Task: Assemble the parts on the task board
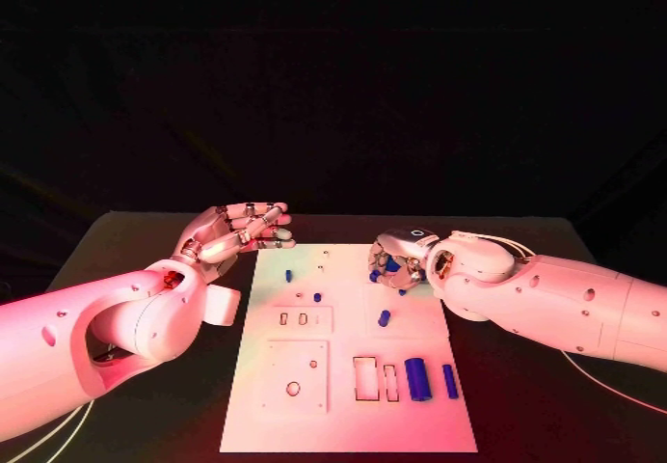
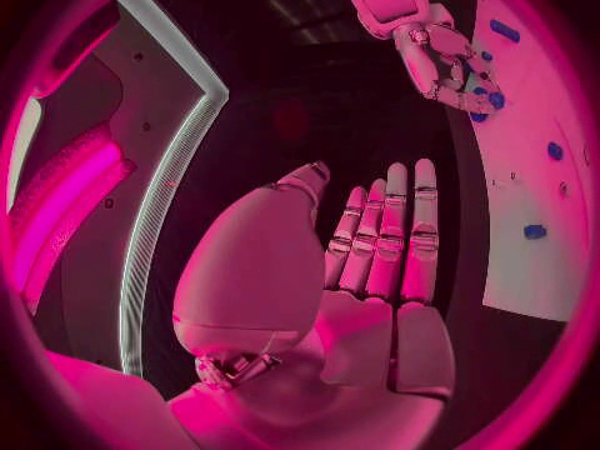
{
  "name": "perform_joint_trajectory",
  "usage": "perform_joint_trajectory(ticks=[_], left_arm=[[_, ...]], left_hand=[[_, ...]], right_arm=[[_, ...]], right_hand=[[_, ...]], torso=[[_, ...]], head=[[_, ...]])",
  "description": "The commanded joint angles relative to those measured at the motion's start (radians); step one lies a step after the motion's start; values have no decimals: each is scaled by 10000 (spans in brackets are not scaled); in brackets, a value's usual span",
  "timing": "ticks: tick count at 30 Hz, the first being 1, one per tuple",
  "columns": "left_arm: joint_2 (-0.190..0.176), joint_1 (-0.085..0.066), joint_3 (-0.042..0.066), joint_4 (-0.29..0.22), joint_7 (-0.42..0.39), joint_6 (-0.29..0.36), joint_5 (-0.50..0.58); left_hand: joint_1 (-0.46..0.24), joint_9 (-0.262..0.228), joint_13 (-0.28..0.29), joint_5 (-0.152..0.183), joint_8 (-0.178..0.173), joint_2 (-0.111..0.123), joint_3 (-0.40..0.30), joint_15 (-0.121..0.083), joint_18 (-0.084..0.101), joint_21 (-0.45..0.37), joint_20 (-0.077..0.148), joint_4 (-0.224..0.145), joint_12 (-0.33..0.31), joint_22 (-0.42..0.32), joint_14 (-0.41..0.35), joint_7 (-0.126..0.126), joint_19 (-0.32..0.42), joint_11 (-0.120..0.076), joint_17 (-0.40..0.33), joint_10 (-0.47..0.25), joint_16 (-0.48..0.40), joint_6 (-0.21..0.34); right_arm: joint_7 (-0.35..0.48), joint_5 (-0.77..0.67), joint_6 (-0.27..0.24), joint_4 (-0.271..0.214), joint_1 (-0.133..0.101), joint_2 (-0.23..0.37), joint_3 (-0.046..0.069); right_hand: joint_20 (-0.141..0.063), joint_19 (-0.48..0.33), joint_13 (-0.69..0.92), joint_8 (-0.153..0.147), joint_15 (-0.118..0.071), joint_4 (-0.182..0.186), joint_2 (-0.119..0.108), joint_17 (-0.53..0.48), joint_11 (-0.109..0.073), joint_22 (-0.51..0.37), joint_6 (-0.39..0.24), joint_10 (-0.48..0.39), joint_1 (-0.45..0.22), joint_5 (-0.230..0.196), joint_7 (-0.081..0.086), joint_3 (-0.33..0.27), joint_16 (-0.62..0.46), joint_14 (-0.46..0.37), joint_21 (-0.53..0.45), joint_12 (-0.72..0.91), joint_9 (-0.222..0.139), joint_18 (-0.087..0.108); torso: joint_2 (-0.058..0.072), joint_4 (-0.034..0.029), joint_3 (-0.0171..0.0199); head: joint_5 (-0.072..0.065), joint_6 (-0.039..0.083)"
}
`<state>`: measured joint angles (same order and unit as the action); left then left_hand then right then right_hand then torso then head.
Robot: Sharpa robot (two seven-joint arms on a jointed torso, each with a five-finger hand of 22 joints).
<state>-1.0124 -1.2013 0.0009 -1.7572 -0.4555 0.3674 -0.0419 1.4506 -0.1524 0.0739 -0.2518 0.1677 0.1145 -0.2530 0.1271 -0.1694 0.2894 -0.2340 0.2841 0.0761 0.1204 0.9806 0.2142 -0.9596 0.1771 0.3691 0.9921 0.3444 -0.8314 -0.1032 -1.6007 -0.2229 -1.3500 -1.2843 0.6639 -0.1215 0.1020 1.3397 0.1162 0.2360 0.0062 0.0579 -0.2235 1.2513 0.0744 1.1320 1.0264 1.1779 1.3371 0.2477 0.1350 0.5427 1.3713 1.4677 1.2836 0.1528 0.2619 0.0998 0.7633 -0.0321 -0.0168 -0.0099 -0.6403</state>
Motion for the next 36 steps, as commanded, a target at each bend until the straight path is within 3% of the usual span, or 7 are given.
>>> perform_joint_trajectory(ticks=[1,7,16,17,28,36], left_arm=[[11,-23,9,-34,-28,-223,13],[7,-33,10,-31,-12,-226,17],[10,-57,10,-37,2,-229,20],[11,-59,10,-36,2,-229,20],[-6,-67,10,7,25,-233,31],[-11,-68,10,14,25,-248,36]], left_hand=[[130,-18,5,22,5,17,-89,30,-116,47,17,-38,-71,17,-106,176,33,40,46,60,93,-55],[154,-19,4,23,3,12,-111,31,-117,54,17,-44,-73,20,-128,176,40,41,70,60,114,-54],[195,-21,2,24,-1,6,-152,32,-117,67,17,-55,-76,26,-165,178,52,42,111,60,150,-55],[195,-21,2,24,-1,6,-152,32,-117,67,17,-55,-76,26,-165,178,52,42,111,60,150,-55],[234,-22,0,24,-8,5,-189,36,-116,77,16,-68,-80,31,-207,180,66,45,145,55,175,-49],[253,-22,-3,28,-16,10,-217,46,-113,83,11,-69,-85,34,-269,186,86,51,170,46,182,-41]], right_arm=[[17,79,106,33,0,-35,2],[2,137,49,51,1,-77,2],[-196,105,-279,62,1,-167,-1],[-227,102,-376,45,1,-169,-1],[-656,107,-1763,-267,-40,-266,50],[-965,128,-2745,32,-65,-693,140]], right_hand=[[-3,32,12,47,-82,-4,93,-7,0,0,78,83,-24,3,-1,58,36,491,47,34,22,-111],[-20,14,18,126,-108,17,136,-27,-26,8,161,138,-25,-68,-34,82,42,478,46,29,94,-108],[-87,12,51,399,-196,1,382,-43,-128,111,387,385,100,-337,-133,194,88,460,91,42,370,-114],[-96,12,50,428,-203,-1,410,-50,-130,137,362,400,117,-544,-136,256,98,456,100,17,433,-118],[-96,7,41,449,-201,51,427,-70,-116,146,333,381,61,-579,-124,295,98,450,99,-23,489,-119],[-95,0,37,462,-200,34,402,-67,-117,140,320,374,75,-561,-115,321,107,450,92,-43,519,-116]], torso=[[7,3,-2],[26,10,1],[34,10,-12],[30,3,-8],[31,-15,-18],[69,-24,-8]], head=[[-17,-31],[-5,0],[-25,37],[-24,47],[-16,117],[12,165]])
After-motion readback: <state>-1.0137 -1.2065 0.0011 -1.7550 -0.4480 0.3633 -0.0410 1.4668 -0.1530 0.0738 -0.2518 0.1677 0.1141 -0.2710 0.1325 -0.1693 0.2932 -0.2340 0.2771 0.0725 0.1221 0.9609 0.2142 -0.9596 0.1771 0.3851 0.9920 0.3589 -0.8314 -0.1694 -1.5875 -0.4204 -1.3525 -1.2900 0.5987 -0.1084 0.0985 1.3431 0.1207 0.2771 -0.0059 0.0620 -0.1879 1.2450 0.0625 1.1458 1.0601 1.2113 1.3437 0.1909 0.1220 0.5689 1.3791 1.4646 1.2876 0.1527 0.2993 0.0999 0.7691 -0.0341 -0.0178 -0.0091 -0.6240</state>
